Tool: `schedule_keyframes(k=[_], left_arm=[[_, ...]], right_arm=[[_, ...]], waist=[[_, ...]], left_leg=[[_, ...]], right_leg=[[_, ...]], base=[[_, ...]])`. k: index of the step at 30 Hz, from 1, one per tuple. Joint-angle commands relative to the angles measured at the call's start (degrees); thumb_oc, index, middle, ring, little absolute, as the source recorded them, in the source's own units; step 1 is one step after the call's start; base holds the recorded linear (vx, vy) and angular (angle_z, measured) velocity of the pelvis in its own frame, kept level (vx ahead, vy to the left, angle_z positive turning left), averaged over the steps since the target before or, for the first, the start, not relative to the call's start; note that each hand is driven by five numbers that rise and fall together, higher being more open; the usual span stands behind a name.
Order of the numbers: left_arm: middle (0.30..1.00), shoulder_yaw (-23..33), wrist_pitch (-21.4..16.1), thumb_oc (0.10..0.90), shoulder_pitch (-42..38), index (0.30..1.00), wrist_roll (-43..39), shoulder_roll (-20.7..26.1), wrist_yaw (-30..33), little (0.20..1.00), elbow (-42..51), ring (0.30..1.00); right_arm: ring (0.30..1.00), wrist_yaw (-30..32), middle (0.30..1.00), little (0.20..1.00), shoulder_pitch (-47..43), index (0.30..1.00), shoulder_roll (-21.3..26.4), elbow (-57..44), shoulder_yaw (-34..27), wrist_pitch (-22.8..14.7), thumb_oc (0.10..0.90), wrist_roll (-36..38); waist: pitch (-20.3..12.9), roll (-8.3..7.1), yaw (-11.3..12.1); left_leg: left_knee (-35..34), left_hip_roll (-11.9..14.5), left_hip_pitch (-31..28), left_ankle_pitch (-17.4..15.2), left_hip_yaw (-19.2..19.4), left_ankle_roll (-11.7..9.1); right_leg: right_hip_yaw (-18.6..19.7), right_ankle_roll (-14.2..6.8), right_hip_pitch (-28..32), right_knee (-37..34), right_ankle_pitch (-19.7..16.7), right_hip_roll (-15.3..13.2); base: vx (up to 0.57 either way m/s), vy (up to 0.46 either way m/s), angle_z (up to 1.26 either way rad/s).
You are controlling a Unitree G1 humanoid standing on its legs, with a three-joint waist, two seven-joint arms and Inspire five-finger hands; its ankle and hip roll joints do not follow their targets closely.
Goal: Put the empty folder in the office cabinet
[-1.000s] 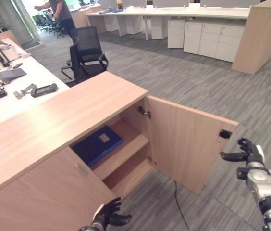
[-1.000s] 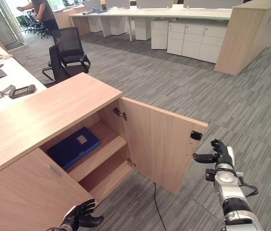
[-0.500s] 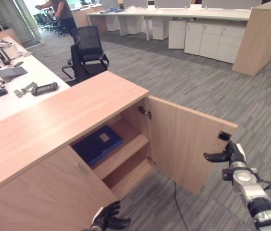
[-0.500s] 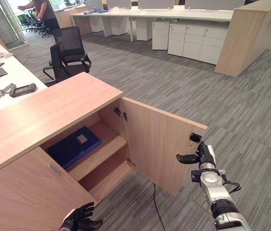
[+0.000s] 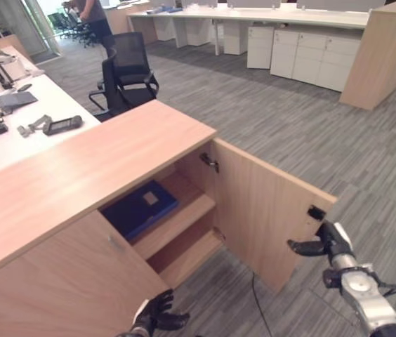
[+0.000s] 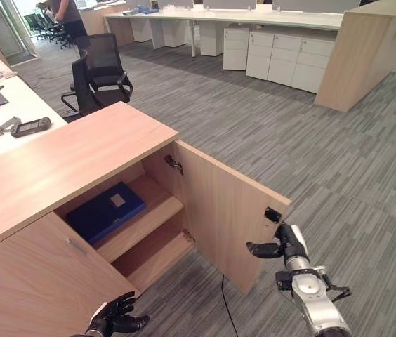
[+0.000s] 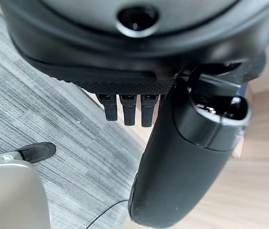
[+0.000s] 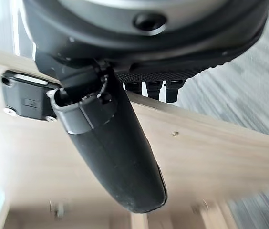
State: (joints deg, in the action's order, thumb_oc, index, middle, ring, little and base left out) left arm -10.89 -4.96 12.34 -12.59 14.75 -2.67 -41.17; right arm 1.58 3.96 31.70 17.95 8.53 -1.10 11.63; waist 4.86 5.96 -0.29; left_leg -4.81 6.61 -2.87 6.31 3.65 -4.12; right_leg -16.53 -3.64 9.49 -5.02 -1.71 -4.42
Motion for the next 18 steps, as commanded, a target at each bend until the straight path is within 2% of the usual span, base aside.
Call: schedule_keyframes(k=[1, 5, 8, 9, 12, 13, 14, 18], left_arm=[[0.900, 1.33, -3.01, 0.800, -5.67, 0.900, 1.22, 3.82, 1.01, 0.900, 0.47, 0.900], [0.900, 1.34, -3.19, 0.800, -6.39, 0.900, 1.17, 3.82, 1.77, 0.900, -0.38, 0.900], [0.900, 1.57, -3.17, 0.800, -6.45, 0.900, 0.30, 3.99, 2.21, 0.900, 0.42, 0.900], [0.900, 1.49, -3.10, 0.800, -6.70, 0.900, 0.42, 3.76, 2.33, 0.900, 0.26, 0.900], [0.900, 1.32, -2.66, 0.800, -7.16, 0.900, 1.48, 3.48, 2.31, 0.900, 0.06, 0.900], [0.900, 1.79, -2.69, 0.800, -6.59, 0.900, 1.67, 3.60, 2.09, 0.900, 0.14, 0.900], [0.900, 2.07, -2.52, 0.800, -5.86, 0.900, 2.14, 3.77, 2.02, 0.900, -0.03, 0.900], [0.900, 2.81, -1.98, 0.800, -4.70, 0.900, 3.54, 4.75, 1.35, 0.900, -1.10, 0.900]], right_arm=[[0.900, -6.33, 0.900, 0.900, -6.80, 0.900, -3.05, -8.55, 3.32, -6.54, 0.800, -2.92], [0.900, -7.30, 0.900, 0.900, -7.93, 0.900, -4.20, -9.20, 6.40, -6.97, 0.800, -1.73], [0.900, -6.99, 0.900, 0.900, -9.64, 0.900, -4.51, -9.22, 8.42, -7.20, 0.800, -0.54], [0.900, -6.69, 0.900, 0.900, -9.96, 0.900, -4.35, -9.35, 8.58, -7.24, 0.800, -0.68], [0.900, -5.20, 0.900, 0.900, -10.66, 0.900, -4.17, -9.45, 8.59, -6.73, 0.800, -1.36], [0.900, -5.23, 0.900, 0.900, -10.92, 0.900, -4.15, -9.86, 8.52, -6.35, 0.800, -1.53], [0.900, -5.13, 0.900, 0.900, -10.85, 0.900, -4.28, -10.38, 8.29, -6.00, 0.800, -1.73], [0.900, -5.22, 0.900, 0.900, -11.04, 0.900, -5.79, -11.01, 7.46, -5.41, 0.800, -2.31]], waist=[[0.94, -3.99, 2.45], [2.45, -3.85, 3.36], [4.06, -4.36, 4.60], [4.51, -4.56, 4.43], [5.18, -5.20, 3.56], [4.82, -5.09, 3.49], [4.30, -5.02, 3.82], [2.57, -5.50, 5.68]], left_leg=[[3.22, 1.83, -2.19, -6.26, -1.14, -3.36], [4.61, 1.75, 1.01, -5.36, -2.98, -4.11], [10.38, 1.91, 5.74, -5.67, -2.50, -5.21], [12.98, 2.40, 7.52, -5.68, -0.43, -5.28], [17.70, 7.45, 9.96, -4.88, 15.26, -4.03], [17.38, 8.30, 9.92, -4.71, 19.22, -3.50], [16.04, 7.92, 9.23, -4.59, 20.53, -3.22], [11.78, 3.87, 7.29, -5.82, 17.11, -1.06]], right_leg=[[1.45, -2.30, -0.57, 4.30, 8.28, -3.58], [-0.33, -2.01, -1.55, 4.31, 8.38, -3.82], [-2.32, -1.80, -1.98, 3.45, 8.04, -4.78], [-3.48, -1.81, -1.54, 2.82, 7.97, -5.19], [-8.44, -2.13, 0.54, 2.05, 8.29, -6.34], [-9.48, -2.31, 0.91, 2.31, 8.31, -6.31], [-9.70, -2.45, 1.21, 2.81, 8.43, -6.39], [-11.77, -3.02, 1.88, 7.90, 9.33, -8.16]], base=[[-0.02, -0.031, 0.16], [-0.10, -0.017, 0.20], [-0.14, 0.005, 0.40], [-0.10, 0.055, 0.48], [-0.05, 0.053, 0.98], [0.06, 0.097, 0.88], [0.11, 0.133, 0.86], [0.13, 0.169, 0.66]])
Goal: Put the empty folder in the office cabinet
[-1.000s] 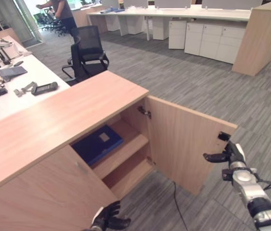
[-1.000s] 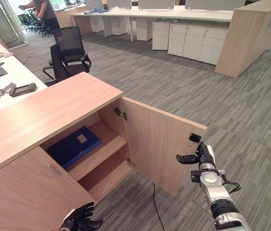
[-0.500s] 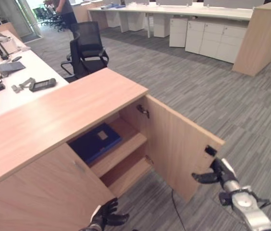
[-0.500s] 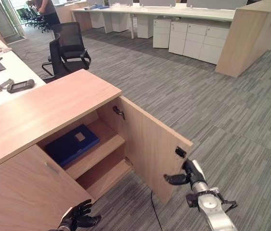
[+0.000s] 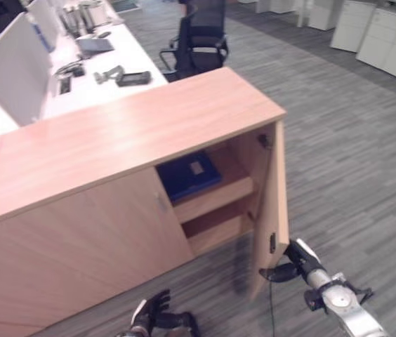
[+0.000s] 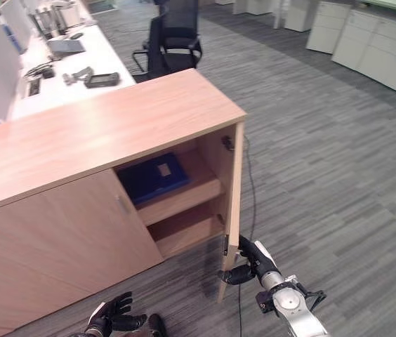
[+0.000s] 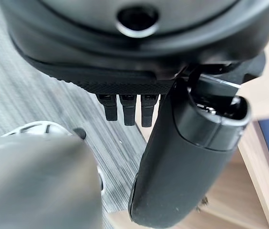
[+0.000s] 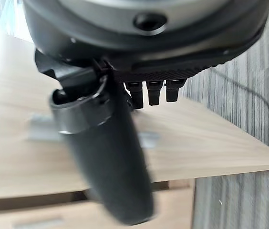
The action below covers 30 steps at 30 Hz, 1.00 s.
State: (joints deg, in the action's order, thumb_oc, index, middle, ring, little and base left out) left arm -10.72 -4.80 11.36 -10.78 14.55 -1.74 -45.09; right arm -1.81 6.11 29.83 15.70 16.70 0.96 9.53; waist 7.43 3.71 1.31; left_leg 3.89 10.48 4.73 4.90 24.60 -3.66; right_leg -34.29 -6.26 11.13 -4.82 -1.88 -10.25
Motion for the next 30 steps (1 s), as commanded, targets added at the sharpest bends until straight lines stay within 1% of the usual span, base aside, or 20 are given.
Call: schedule_keyframes(k=[1, 2, 3, 5, 6, 7, 8, 9, 10, 11, 12, 14, 15, 16, 17, 20, 21, 24, 25, 30], left_arm=[[0.900, 2.70, -1.85, 0.800, -3.75, 0.900, 1.93, 5.33, 0.37, 0.900, 2.74, 0.900], [0.900, 2.71, -1.67, 0.800, -3.66, 0.900, 1.95, 5.54, 0.34, 0.900, 2.73, 0.900], [0.900, 2.72, -1.38, 0.800, -3.85, 0.900, 2.06, 5.83, 0.20, 0.900, 2.77, 0.900], [0.900, 3.13, -1.33, 0.800, -3.76, 0.900, 1.59, 6.24, 0.59, 0.900, 3.25, 0.900], [0.900, 3.10, -1.27, 0.800, -3.66, 0.900, 1.44, 6.66, 0.70, 0.900, 3.83, 0.900], [0.900, 3.10, -1.27, 0.800, -3.66, 0.900, 1.44, 6.66, 0.70, 0.900, 3.83, 0.900], [0.900, 2.99, -1.18, 0.800, -3.65, 0.900, 1.72, 7.20, 0.66, 0.900, 4.10, 0.900], [0.900, 2.99, -1.25, 0.800, -3.63, 0.900, 1.77, 7.57, 0.62, 0.900, 4.56, 0.900], [0.900, 3.02, -1.46, 0.800, -3.94, 0.900, 1.66, 7.71, 0.53, 0.900, 4.36, 0.900], [0.900, 3.08, -1.53, 0.800, -3.89, 0.900, 1.53, 7.80, 0.49, 0.900, 4.51, 0.900], [0.900, 3.19, -1.59, 0.800, -4.14, 0.900, 1.25, 8.14, 0.48, 0.900, 4.53, 0.900], [0.900, 3.30, -1.88, 0.800, -4.52, 0.900, 0.82, 8.13, 0.47, 0.900, 4.21, 0.900], [0.900, 3.35, -1.95, 0.800, -4.74, 0.900, 0.79, 8.18, 0.54, 0.900, 4.13, 0.900], [0.900, 3.13, -2.01, 0.800, -5.03, 0.900, 0.84, 8.40, 0.32, 0.900, 4.07, 0.900], [0.900, 3.01, -2.04, 0.800, -5.04, 0.900, 0.93, 8.48, -0.03, 0.900, 4.13, 0.900], [0.900, 2.93, -1.98, 0.800, -4.83, 0.900, 1.20, 8.57, -0.43, 0.900, 4.24, 0.900], [0.900, 2.54, -1.98, 0.800, -4.50, 0.900, 1.54, 8.63, -0.99, 0.900, 3.89, 0.900], [0.900, 1.22, -1.67, 0.800, -3.53, 0.900, 1.00, 8.89, -2.00, 0.900, 4.95, 0.900], [0.900, 0.03, -1.62, 0.800, -3.21, 0.900, 0.69, 9.17, -2.43, 0.900, 5.65, 0.900], [0.900, -1.95, -1.36, 0.800, -3.34, 0.900, -0.59, 9.18, -2.56, 0.900, 5.77, 0.900]], right_arm=[[0.900, -1.58, 0.900, 0.900, -13.52, 0.900, -4.28, -8.58, -0.96, -7.44, 0.800, -0.24], [0.900, -1.21, 0.900, 0.900, -13.90, 0.900, -4.60, -8.51, -1.42, -7.48, 0.800, -0.11], [0.900, -0.83, 0.900, 0.900, -14.24, 0.900, -4.92, -8.55, -2.09, -7.48, 0.800, -0.03], [0.900, 0.18, 0.900, 0.900, -15.55, 0.900, -5.46, -7.64, -3.13, -7.29, 0.800, -0.09], [0.900, 0.68, 0.900, 0.900, -16.19, 0.900, -5.94, -7.08, -3.77, -7.21, 0.800, 0.16], [0.900, 0.68, 0.900, 0.900, -16.19, 0.900, -5.94, -7.08, -3.77, -7.21, 0.800, 0.16], [0.900, 1.29, 0.900, 0.900, -15.98, 0.900, -6.28, -7.19, -4.86, -7.42, 0.800, 0.62], [0.900, 2.67, 0.900, 0.900, -15.45, 0.900, -6.35, -6.95, -7.33, -7.65, 0.800, 1.33], [0.900, 3.57, 0.900, 0.900, -14.85, 0.900, -6.26, -6.47, -8.97, -7.74, 0.800, 1.99], [0.900, 4.21, 0.900, 0.900, -14.36, 0.900, -6.10, -6.24, -10.03, -7.73, 0.800, 2.48], [0.900, 4.90, 0.900, 0.900, -13.99, 0.900, -5.86, -5.88, -11.37, -7.99, 0.800, 3.10], [0.900, 6.77, 0.900, 0.900, -13.80, 0.900, -5.01, -4.32, -14.08, -8.24, 0.800, 3.23], [0.900, 7.48, 0.900, 0.900, -13.83, 0.900, -4.51, -3.34, -15.36, -8.23, 0.800, 3.10], [0.900, 8.05, 0.900, 0.900, -13.30, 0.900, -4.10, -2.61, -16.63, -8.03, 0.800, 2.98], [0.900, 8.63, 0.900, 0.900, -12.95, 0.900, -3.67, -1.76, -17.75, -7.95, 0.800, 2.96], [0.900, 9.40, 0.900, 0.900, -13.27, 0.900, -3.13, 0.20, -19.02, -8.06, 0.800, 3.10], [0.900, 10.49, 0.900, 0.900, -13.97, 0.900, -1.35, 3.13, -20.62, -7.98, 0.800, 3.15], [0.900, 11.95, 0.900, 0.900, -16.59, 0.900, 3.66, 10.23, -23.06, -7.78, 0.800, 4.36], [0.900, 12.77, 0.900, 0.900, -18.99, 0.900, 7.02, 15.76, -23.64, -7.57, 0.800, 5.34], [0.900, 13.82, 0.900, 0.900, -25.34, 0.900, 12.64, 25.60, -22.28, -7.45, 0.800, 7.32]], waist=[[-0.17, -3.65, 4.42], [-0.34, -3.84, 4.60], [-0.14, -3.80, 4.75], [0.57, -3.56, 4.19], [1.12, -3.25, 4.15], [1.11, -3.29, 4.19], [1.37, -2.63, 3.80], [1.52, -2.13, 3.12], [1.46, -2.07, 2.59], [1.61, -2.52, 2.27], [1.54, -2.88, 2.16], [1.42, -3.41, 1.09], [1.19, -3.56, 0.35], [1.11, -4.10, -0.21], [0.93, -4.59, -0.18], [0.42, -4.99, 0.13], [-0.87, -5.22, 0.74], [-2.22, -4.77, 1.60], [-2.53, -4.54, 2.28], [-2.97, -3.64, 3.58]], left_leg=[[2.23, -1.00, -0.77, -4.84, -4.02, -0.60], [1.22, -2.00, -2.00, -6.58, -5.69, -0.16], [0.28, -2.80, -2.40, -6.16, -5.07, 1.59], [-2.02, -4.47, -4.51, -6.76, -5.65, 3.32], [-3.37, -5.13, -5.40, -6.69, -6.13, 4.18], [-3.39, -5.16, -5.40, -6.68, -6.09, 4.19], [-4.43, -5.05, -6.45, -6.70, -7.18, 4.50], [-6.50, -5.67, -8.77, -6.87, -9.65, 4.41], [-6.86, -5.92, -9.13, -6.75, -11.68, 3.96], [-6.75, -6.45, -9.50, -7.06, -12.89, 3.58], [-6.61, -6.57, -9.44, -7.19, -14.35, 3.03], [-7.50, -6.91, -10.63, -8.06, -16.94, 2.07], [-7.69, -7.17, -10.97, -8.22, -18.35, 1.72], [-7.52, -7.65, -11.06, -8.57, -19.77, 1.54], [-7.40, -8.04, -11.16, -9.06, -20.60, 1.42], [-7.46, -8.28, -11.38, -9.32, -21.47, 1.45], [-7.56, -8.12, -11.26, -9.23, -22.46, 1.13], [-7.87, -6.91, -11.42, -8.89, -25.09, 0.23], [-7.89, -5.73, -11.28, -8.43, -26.75, -0.54], [-7.94, -3.40, -10.89, -7.40, -29.33, -2.35]], right_leg=[[5.41, -1.04, -0.41, 10.75, 9.94, -3.34], [6.44, -1.96, -1.36, 14.50, 10.67, -4.15], [5.67, -2.77, -4.02, 19.52, 9.19, -6.02], [7.40, -6.08, -7.72, 28.63, 2.86, -9.28], [9.23, -7.38, -10.09, 33.71, 1.03, -10.20], [9.30, -7.38, -10.17, 33.78, 1.06, -10.25], [11.08, -8.24, -12.18, 37.44, 0.32, -9.53], [15.11, -7.96, -15.13, 38.25, 1.49, -7.86], [17.17, -6.84, -15.47, 33.93, 3.08, -6.40], [18.71, -6.23, -14.87, 29.83, 4.98, -6.08], [19.78, -5.31, -14.00, 23.17, 5.10, -5.41], [23.32, -5.36, -15.51, 14.39, 3.22, -5.19], [25.99, -6.04, -16.67, 12.07, 1.50, -4.82], [29.31, -6.35, -16.80, 10.58, 1.56, -4.23], [30.75, -6.34, -15.80, 9.08, 1.39, -4.41], [30.66, -6.27, -14.26, 7.96, 0.69, -4.94], [30.05, -6.38, -12.64, 6.84, 0.44, -5.12], [27.69, -5.61, -9.36, 5.22, 1.28, -4.20], [25.87, -4.85, -7.84, 4.96, 2.40, -3.28], [22.65, -3.25, -5.22, 3.71, 4.07, -1.36]], base=[[0.16, 0.171, 0.33], [0.10, 0.197, 0.60], [0.12, 0.205, 0.68], [0.07, 0.251, 0.67], [0.06, 0.175, 0.52], [0.06, 0.122, 0.56], [0.15, 0.092, 0.38], [0.23, 0.054, 0.42], [0.25, -0.023, 0.44], [0.18, -0.143, 0.82], [0.16, -0.191, 0.91], [0.20, -0.190, 0.75], [0.20, -0.089, 0.73], [0.13, -0.049, 0.89], [0.11, -0.073, 0.94], [0.07, -0.063, 0.99], [0.12, -0.124, 0.86], [0.13, -0.194, 0.69], [0.06, -0.206, 0.57], [0.03, -0.150, 0.22]])
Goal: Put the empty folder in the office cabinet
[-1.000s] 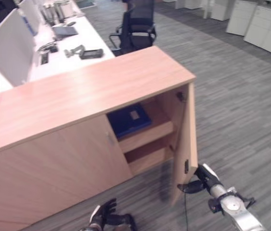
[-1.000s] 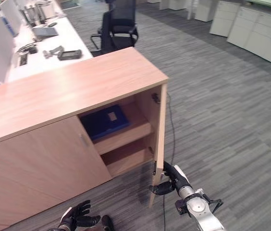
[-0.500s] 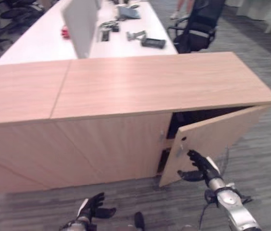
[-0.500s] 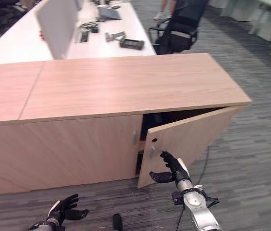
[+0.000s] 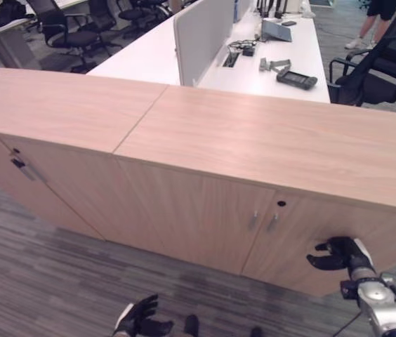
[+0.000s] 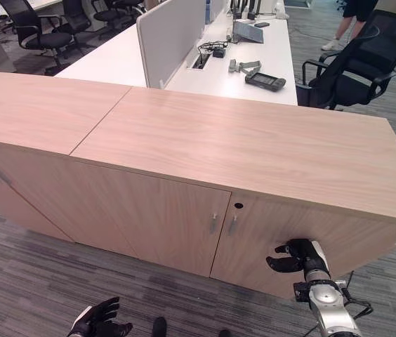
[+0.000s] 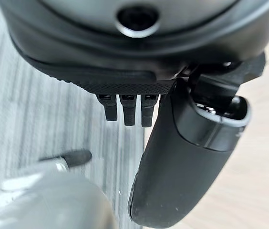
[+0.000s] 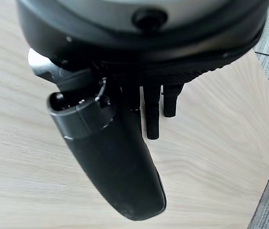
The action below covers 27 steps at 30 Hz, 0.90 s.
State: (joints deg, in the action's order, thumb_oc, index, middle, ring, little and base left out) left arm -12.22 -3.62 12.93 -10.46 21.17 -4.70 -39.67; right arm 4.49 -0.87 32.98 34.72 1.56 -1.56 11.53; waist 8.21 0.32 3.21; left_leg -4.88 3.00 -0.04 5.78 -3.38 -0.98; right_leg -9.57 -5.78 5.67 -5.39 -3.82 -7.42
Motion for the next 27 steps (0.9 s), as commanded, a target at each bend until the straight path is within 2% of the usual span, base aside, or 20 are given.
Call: schedule_keyframes(k=[1, 8, 11, 12, 13, 14, 15, 18, 22, 27], left_arm=[[0.900, -0.59, -2.52, 0.800, -4.90, 0.900, -1.03, 2.38, 0.56, 0.900, 0.03, 0.900], [0.900, -1.05, -2.19, 0.800, -4.81, 0.900, -1.70, 1.78, 0.96, 0.900, -0.02, 0.900], [0.900, -0.74, -2.31, 0.800, -5.10, 0.900, -1.21, 1.37, 1.44, 0.900, 0.54, 0.900], [0.900, -0.04, -3.09, 0.800, -5.18, 0.900, -3.16, 0.94, 0.77, 0.900, 3.22, 0.900], [0.900, -0.06, -3.01, 0.800, -4.96, 0.900, -3.23, 1.14, 0.72, 0.900, 3.39, 0.900], [0.900, 0.97, -3.55, 0.800, -5.59, 0.900, -3.23, 0.53, 1.27, 0.900, 3.33, 0.900], [0.900, 0.94, -3.57, 0.800, -5.51, 0.900, -3.20, 0.62, 1.28, 0.900, 3.30, 0.900], [0.900, 2.76, -3.80, 0.800, -5.33, 0.900, -3.70, -0.47, 1.46, 0.900, 3.60, 0.900], [0.900, 3.57, -4.07, 0.800, -5.14, 0.900, -3.09, -1.30, 1.29, 0.900, 3.17, 0.900], [0.900, 4.01, -4.14, 0.800, -5.21, 0.900, -3.70, -1.69, 1.34, 0.900, 3.18, 0.900]], right_arm=[[0.900, 7.62, 0.900, 0.900, -19.11, 0.900, 9.97, 7.40, -6.81, -4.98, 0.800, 5.42], [0.900, 7.88, 0.900, 0.900, -19.34, 0.900, 9.52, 8.01, -6.56, -5.03, 0.800, 6.27], [0.900, 7.61, 0.900, 0.900, -15.73, 0.900, 6.03, 5.35, -6.67, -5.16, 0.800, 5.62], [0.900, 6.86, 0.900, 0.900, -11.94, 0.900, 2.48, 2.25, -6.78, -5.57, 0.800, 5.23], [0.900, 6.91, 0.900, 0.900, -11.53, 0.900, 2.27, 1.84, -6.93, -5.43, 0.800, 5.11], [0.900, 5.71, 0.900, 0.900, -7.09, 0.900, -1.84, -1.56, -6.54, -5.94, 0.800, 4.64], [0.900, 5.74, 0.900, 0.900, -6.76, 0.900, -2.01, -1.91, -6.64, -5.83, 0.800, 4.53], [0.900, 3.11, 0.900, 0.900, -0.12, 0.900, -7.00, -6.27, -5.32, -5.91, 0.800, 2.31], [0.900, 0.07, 0.900, 0.900, 5.70, 0.900, -11.56, -6.77, -2.65, -6.06, 0.800, 1.25], [0.900, -1.42, 0.900, 0.900, 7.13, 0.900, -12.55, -5.48, 0.16, -5.52, 0.800, -0.99]], waist=[[-3.79, -0.03, 1.69], [-3.80, 0.80, 2.03], [-3.83, 1.29, 1.61], [-3.63, 1.71, 1.14], [-3.74, 1.60, 1.15], [-3.57, 1.83, 0.54], [-3.64, 1.73, 0.55], [-3.53, 1.88, -0.40], [-3.22, 2.10, -2.44], [-3.06, 1.86, -3.48]], left_leg=[[0.80, 4.32, -6.15, -8.19, -1.64, -5.28], [0.85, 4.96, -5.96, -7.59, -2.89, -5.95], [0.83, 5.19, -6.11, -7.52, -3.02, -6.05], [0.79, 5.14, -6.16, -7.59, -2.95, -6.05], [0.78, 5.16, -6.21, -7.61, -2.98, -6.05], [0.77, 5.16, -6.30, -7.66, -2.86, -6.02], [0.77, 5.16, -6.33, -7.67, -2.87, -6.03], [0.66, 5.19, -6.69, -7.79, -2.49, -5.98], [0.52, 5.23, -7.42, -8.10, -0.87, -5.98], [0.48, 5.49, -8.29, -8.48, 1.09, -6.00]], right_leg=[[-2.47, -3.48, 0.65, 4.03, 6.16, -3.90], [-3.68, -2.58, 1.83, 3.93, 7.20, -3.00], [-4.05, -2.29, 2.32, 3.66, 7.50, -2.69], [-4.07, -2.24, 2.47, 3.49, 7.61, -2.67], [-4.11, -2.23, 2.54, 3.47, 7.62, -2.65], [-3.92, -2.16, 2.58, 3.47, 7.67, -2.64], [-3.93, -2.16, 2.61, 3.48, 7.69, -2.64], [-3.59, -2.13, 2.55, 3.56, 7.72, -2.75], [-2.34, -2.37, 2.02, 3.40, 7.23, -2.98], [-0.73, -2.60, 1.52, 3.14, 6.66, -3.10]], base=[[0.02, -0.102, 0.24], [0.01, -0.039, 0.10], [0.01, -0.017, 0.25], [0.00, -0.003, 0.09], [0.00, 0.000, 0.00], [0.00, 0.000, 0.00], [0.00, 0.000, 0.00], [0.00, 0.000, 0.02], [-0.01, 0.015, -0.10], [-0.01, 0.011, -0.24]])
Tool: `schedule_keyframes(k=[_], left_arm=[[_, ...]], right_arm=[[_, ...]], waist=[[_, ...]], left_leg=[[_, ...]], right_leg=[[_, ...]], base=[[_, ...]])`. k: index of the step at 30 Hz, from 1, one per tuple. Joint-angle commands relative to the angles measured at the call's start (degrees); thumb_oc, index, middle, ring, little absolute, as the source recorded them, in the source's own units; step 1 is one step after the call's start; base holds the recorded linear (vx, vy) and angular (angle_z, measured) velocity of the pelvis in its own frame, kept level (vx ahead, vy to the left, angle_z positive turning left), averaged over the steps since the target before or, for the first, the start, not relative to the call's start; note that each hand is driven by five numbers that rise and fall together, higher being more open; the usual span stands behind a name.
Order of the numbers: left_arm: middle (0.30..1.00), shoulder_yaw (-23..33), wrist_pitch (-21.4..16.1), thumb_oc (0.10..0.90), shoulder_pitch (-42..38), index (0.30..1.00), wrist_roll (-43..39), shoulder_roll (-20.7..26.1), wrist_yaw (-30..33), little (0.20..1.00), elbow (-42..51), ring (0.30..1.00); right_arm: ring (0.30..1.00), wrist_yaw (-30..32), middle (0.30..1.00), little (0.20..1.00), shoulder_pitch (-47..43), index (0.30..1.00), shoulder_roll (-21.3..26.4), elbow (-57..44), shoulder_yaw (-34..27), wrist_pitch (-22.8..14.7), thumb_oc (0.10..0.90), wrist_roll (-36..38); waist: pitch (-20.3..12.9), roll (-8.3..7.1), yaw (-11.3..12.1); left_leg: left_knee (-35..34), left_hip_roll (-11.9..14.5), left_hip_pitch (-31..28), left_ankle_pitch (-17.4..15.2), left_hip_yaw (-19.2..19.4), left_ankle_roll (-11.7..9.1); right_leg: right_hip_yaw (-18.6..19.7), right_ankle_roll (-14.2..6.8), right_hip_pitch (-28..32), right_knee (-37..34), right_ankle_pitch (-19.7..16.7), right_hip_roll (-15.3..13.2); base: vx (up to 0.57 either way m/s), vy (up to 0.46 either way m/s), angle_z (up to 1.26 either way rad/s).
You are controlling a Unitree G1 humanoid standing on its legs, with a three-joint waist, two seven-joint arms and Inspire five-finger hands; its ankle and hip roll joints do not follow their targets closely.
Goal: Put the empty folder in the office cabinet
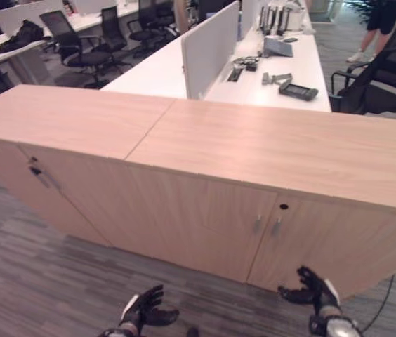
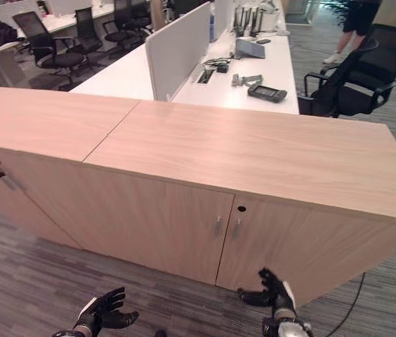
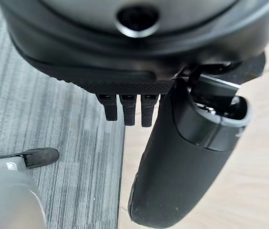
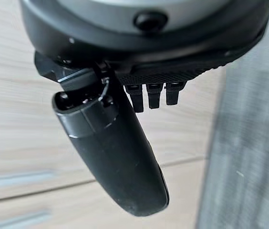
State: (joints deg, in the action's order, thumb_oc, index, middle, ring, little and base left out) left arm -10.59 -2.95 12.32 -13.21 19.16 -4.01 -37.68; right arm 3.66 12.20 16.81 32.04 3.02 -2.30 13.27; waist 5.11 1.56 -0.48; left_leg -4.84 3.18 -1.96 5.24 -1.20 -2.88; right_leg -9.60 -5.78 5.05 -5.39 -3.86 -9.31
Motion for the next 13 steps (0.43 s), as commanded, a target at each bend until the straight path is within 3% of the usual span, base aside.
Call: schedule_keyframes(k=[1, 13], left_arm=[[0.900, 2.48, -4.87, 0.800, -4.65, 0.900, -1.13, 0.25, 0.70, 0.900, 1.13, 0.900], [0.900, 1.65, -5.67, 0.800, -5.19, 0.900, -0.37, 0.29, 0.74, 0.900, 0.97, 0.900]], right_arm=[[0.900, -0.76, 0.900, 0.900, -5.84, 0.900, 3.60, -2.61, -0.81, -4.68, 0.800, -3.28], [0.900, -1.61, 0.900, 0.900, -6.81, 0.900, 3.14, -0.56, 2.12, -4.18, 0.800, -5.37]], waist=[[0.08, 0.52, -0.07], [0.38, -0.13, -1.83]], left_leg=[[0.43, 5.33, -6.54, -8.04, -0.67, -4.09], [0.38, 6.04, -9.33, -8.97, 5.55, -3.97]], right_leg=[[-0.31, -2.68, 2.00, 3.08, 6.53, -1.19], [3.93, -3.46, 0.18, 3.13, 5.12, -0.71]], base=[[-0.01, 0.000, -0.35], [0.00, -0.001, -0.30]])
